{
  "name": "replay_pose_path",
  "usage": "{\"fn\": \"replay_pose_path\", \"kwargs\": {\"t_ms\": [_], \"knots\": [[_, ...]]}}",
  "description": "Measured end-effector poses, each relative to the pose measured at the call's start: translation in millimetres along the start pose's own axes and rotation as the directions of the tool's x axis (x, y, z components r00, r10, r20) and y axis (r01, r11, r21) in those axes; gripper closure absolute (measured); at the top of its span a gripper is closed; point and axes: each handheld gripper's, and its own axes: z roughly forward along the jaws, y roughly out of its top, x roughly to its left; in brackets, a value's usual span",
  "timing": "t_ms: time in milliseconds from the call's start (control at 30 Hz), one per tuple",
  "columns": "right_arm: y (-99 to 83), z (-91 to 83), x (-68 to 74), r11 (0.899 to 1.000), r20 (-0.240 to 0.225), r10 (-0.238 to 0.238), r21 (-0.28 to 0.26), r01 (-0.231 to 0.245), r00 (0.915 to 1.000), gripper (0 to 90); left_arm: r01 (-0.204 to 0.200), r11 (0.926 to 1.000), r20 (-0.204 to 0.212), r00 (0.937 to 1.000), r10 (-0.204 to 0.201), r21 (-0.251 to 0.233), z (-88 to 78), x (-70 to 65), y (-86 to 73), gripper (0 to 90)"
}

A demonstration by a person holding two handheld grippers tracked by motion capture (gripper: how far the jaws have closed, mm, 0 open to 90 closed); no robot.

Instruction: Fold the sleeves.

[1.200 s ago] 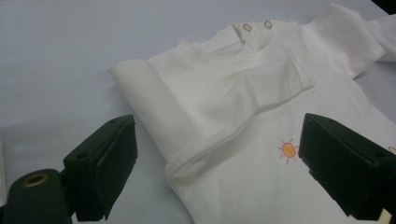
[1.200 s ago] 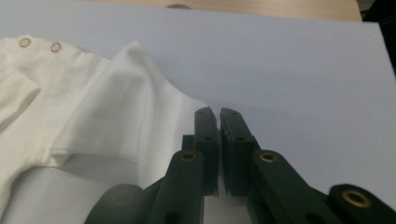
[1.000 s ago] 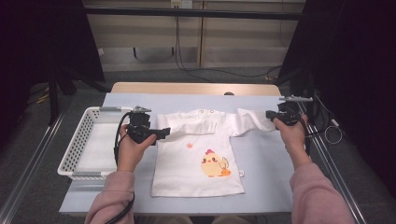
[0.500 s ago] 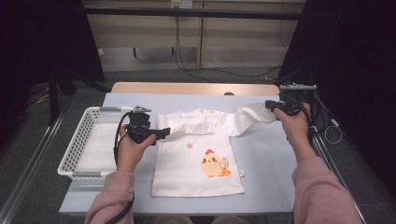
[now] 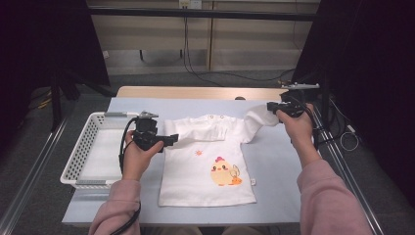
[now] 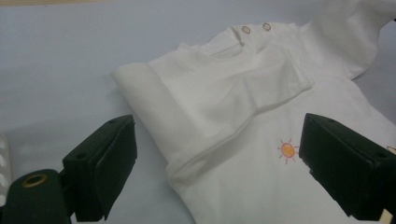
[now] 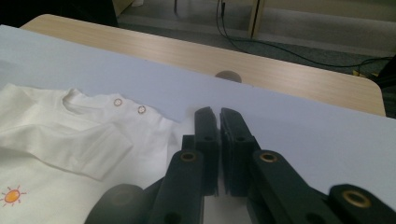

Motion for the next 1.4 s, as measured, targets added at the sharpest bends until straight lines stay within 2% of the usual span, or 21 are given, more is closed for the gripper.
{"fn": "replay_pose_path", "kwargs": {"t_ms": [100, 200, 367, 600, 900, 1133, 1400], "knots": [[3.6, 2.9, 5.4, 1.000, -0.004, -0.001, 0.006, 0.001, 1.0000, 87.1, -0.007, 1.0000, 0.003, 1.0000, 0.007, 0.007, -1.5, 1.2, 0.0, 11.6], [7.9, 4.6, 10.3, 1.000, -0.010, -0.002, 0.006, 0.002, 1.0000, 87.1, 0.003, 1.0000, 0.000, 1.0000, -0.003, -0.003, -2.3, 2.2, -0.1, 11.6], [15.0, 6.3, 21.5, 1.000, -0.022, -0.021, 0.006, 0.021, 0.9995, 87.1, -0.001, 1.0000, 0.001, 1.0000, 0.001, -0.005, -2.8, 2.4, -0.1, 11.6], [19.5, 13.2, 36.3, 0.999, -0.051, -0.035, 0.019, 0.036, 0.9981, 87.1, -0.001, 1.0000, 0.003, 1.0000, 0.001, -0.007, -2.5, 2.1, -0.1, 11.6], [23.5, 24.6, 52.5, 0.999, -0.072, -0.044, 0.008, 0.044, 0.9965, 86.9, 0.000, 1.0000, -0.001, 1.0000, 0.000, -0.006, -3.8, 4.0, -0.7, 11.6], [25.9, 30.2, 62.3, 0.999, -0.090, -0.038, 0.007, 0.039, 0.9952, 86.9, 0.001, 0.9999, -0.001, 1.0000, -0.001, -0.011, -6.1, 4.6, -0.6, 11.6], [25.9, 32.9, 65.3, 0.999, -0.098, -0.034, 0.006, 0.034, 0.9946, 86.8, 0.001, 0.9999, 0.000, 1.0000, -0.001, -0.011, -5.5, 4.1, -0.9, 11.6]]}}
